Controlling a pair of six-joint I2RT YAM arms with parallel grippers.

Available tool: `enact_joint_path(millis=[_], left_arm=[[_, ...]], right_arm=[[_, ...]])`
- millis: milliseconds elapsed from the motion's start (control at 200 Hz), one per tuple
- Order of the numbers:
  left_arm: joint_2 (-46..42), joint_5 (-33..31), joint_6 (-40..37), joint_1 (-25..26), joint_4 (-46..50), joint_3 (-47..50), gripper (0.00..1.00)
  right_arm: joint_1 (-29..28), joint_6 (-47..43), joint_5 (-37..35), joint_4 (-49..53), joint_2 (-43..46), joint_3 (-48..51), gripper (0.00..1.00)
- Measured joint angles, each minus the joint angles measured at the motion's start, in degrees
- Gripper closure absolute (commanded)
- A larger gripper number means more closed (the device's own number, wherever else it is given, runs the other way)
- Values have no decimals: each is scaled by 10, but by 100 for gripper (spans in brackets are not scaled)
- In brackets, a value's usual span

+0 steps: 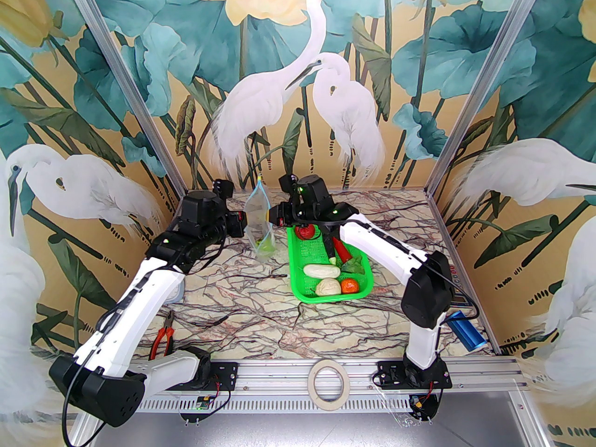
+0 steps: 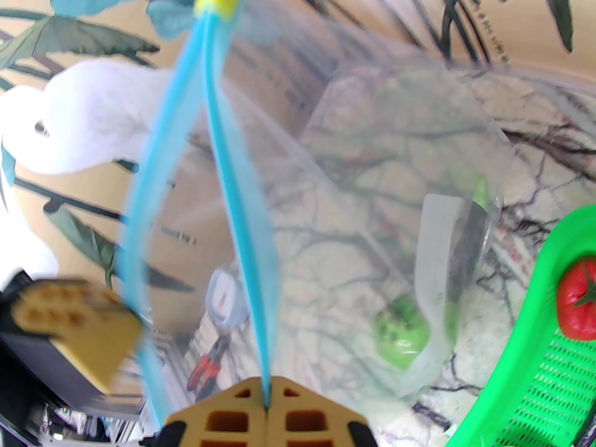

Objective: Place the food in the zip-top bag and seal the zipper

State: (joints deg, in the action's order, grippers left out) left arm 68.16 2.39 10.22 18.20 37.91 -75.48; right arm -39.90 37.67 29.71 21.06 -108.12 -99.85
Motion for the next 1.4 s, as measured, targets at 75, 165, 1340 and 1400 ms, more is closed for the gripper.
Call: enact_joint_path(millis=[75,165,1340,1400], left_arm=[[2,0,-4,0,1,-3,100],[17,4,-4,0,-1,1,100],[95,130,26,15,-151,96,100],[94,130,26,15,-151,98,100]], right_arm=[[2,-2,2,2,3,9,100],[9,-3,0,6,12,41,100],[129,-35,-153,53,71,124,19],[129,-37,-165,66,29,92,19]])
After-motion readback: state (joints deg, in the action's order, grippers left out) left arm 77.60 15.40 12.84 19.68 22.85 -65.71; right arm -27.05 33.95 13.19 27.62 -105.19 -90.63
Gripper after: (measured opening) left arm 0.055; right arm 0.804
